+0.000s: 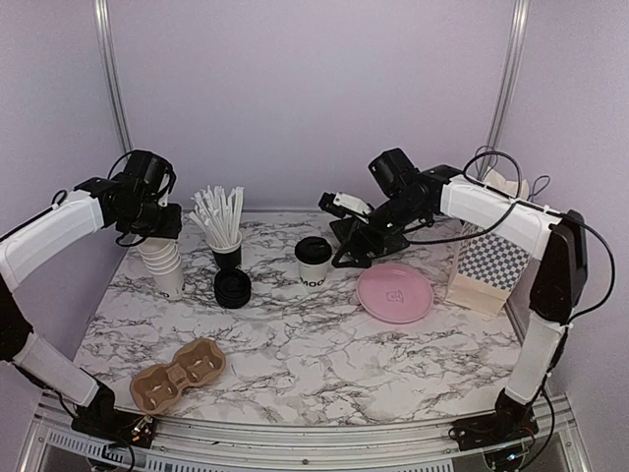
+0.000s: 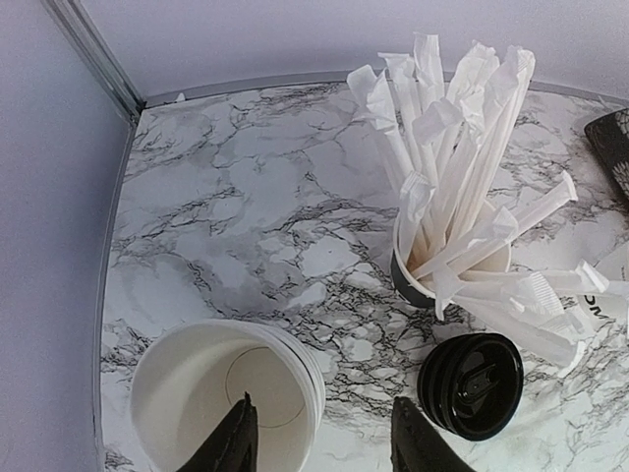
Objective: Pack the takeout coffee
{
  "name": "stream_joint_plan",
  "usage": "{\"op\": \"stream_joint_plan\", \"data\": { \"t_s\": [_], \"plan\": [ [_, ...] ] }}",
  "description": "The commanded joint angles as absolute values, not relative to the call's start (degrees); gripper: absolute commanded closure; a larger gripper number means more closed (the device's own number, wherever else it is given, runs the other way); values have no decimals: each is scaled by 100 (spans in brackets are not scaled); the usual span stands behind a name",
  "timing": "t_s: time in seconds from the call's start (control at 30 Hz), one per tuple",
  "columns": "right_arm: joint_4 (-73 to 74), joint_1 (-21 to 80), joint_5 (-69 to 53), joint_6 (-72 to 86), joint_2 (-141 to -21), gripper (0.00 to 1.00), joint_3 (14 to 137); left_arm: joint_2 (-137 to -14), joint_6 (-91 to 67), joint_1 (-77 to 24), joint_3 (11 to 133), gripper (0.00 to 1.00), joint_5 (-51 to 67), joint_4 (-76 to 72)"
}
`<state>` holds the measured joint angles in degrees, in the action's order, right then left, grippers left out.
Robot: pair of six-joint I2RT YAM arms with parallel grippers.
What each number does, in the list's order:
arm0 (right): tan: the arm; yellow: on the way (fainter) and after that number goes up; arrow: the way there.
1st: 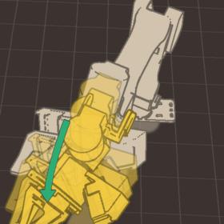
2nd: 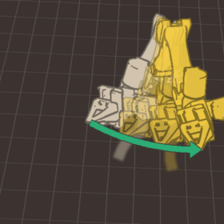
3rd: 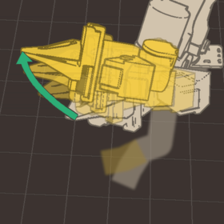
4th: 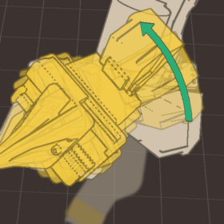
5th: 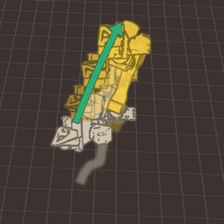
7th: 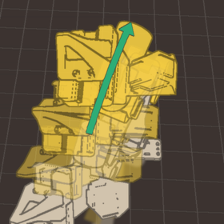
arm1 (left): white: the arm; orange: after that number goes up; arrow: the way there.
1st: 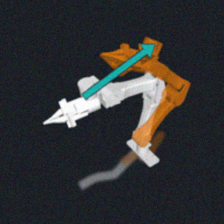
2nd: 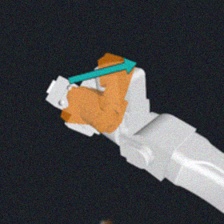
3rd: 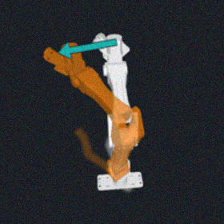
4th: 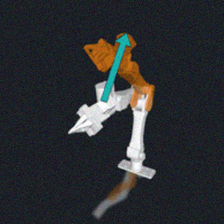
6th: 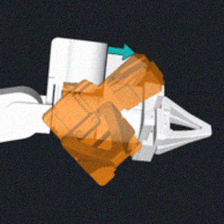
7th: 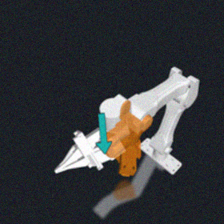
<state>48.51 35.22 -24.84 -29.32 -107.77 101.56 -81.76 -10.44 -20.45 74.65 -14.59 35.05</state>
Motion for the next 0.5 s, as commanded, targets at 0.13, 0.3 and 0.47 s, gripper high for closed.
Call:
{"op": "stream_joint_plan", "data": {
  "t_s": [0.13, 0.3, 0.47],
  "plan": [
    [3828, 3079, -3668, -3428, -9715, 10, 7965, -8554, -946, -1984, 7698, 62, -1604, 4038],
    [3368, 2996, -3694, -3429, -9503, 12, 7423, -8749, -925, -1985, 7672, 77, -1547, 4060],
    [3243, 2997, -3735, -3486, -9598, 14, 7217, -8748, -1015, -1984, 7679, 93, -1487, 4060]
  ]
}}
